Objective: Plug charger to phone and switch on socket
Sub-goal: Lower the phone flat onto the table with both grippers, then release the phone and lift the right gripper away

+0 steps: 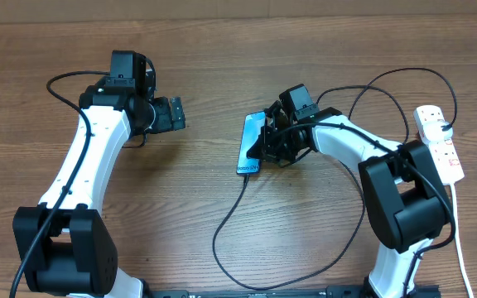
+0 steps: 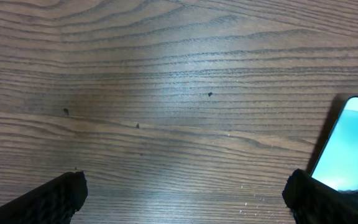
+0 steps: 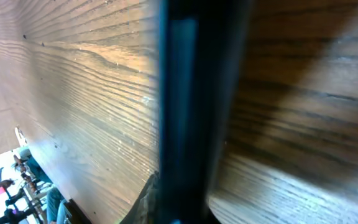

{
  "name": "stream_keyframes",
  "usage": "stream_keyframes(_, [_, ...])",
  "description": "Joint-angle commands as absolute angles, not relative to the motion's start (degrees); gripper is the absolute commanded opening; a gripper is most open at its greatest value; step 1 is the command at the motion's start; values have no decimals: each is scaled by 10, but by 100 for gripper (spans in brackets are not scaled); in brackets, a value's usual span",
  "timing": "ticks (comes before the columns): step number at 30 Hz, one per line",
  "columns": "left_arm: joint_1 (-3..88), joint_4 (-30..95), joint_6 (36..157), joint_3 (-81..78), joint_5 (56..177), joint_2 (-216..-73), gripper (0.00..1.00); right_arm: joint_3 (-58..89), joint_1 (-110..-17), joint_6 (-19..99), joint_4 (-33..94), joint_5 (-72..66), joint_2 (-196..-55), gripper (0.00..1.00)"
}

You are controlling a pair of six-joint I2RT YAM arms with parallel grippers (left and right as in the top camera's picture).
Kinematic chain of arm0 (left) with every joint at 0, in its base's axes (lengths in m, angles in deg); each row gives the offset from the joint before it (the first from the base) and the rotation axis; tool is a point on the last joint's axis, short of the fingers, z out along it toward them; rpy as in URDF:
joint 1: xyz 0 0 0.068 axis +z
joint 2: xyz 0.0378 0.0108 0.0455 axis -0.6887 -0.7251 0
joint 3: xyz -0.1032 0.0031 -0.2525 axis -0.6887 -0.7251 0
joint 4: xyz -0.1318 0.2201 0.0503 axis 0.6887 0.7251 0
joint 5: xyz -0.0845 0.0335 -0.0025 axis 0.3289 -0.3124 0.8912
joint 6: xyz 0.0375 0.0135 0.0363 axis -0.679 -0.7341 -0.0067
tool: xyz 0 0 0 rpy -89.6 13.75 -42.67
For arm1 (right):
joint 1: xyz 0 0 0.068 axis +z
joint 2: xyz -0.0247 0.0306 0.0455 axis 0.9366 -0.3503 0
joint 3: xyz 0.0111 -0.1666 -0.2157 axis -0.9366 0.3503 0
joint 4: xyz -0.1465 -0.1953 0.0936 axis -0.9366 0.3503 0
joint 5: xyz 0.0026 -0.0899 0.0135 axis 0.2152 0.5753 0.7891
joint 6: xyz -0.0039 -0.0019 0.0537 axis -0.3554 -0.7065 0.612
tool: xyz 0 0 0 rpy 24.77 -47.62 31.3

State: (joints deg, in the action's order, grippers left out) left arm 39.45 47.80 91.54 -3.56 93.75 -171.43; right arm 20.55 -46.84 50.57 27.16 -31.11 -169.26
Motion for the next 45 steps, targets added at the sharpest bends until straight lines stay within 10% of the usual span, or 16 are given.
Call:
stream_keyframes(1, [394, 477, 905, -35, 930, -1712, 100, 195, -466, 497, 263, -299, -1708, 12])
stream_keyframes(17, [394, 477, 905, -35, 930, -1712, 100, 195, -466, 498, 246, -234, -1708, 40])
stream_keyframes(45, [394, 477, 905, -35, 930, -1712, 99, 195, -466, 514, 185, -156, -1709, 62])
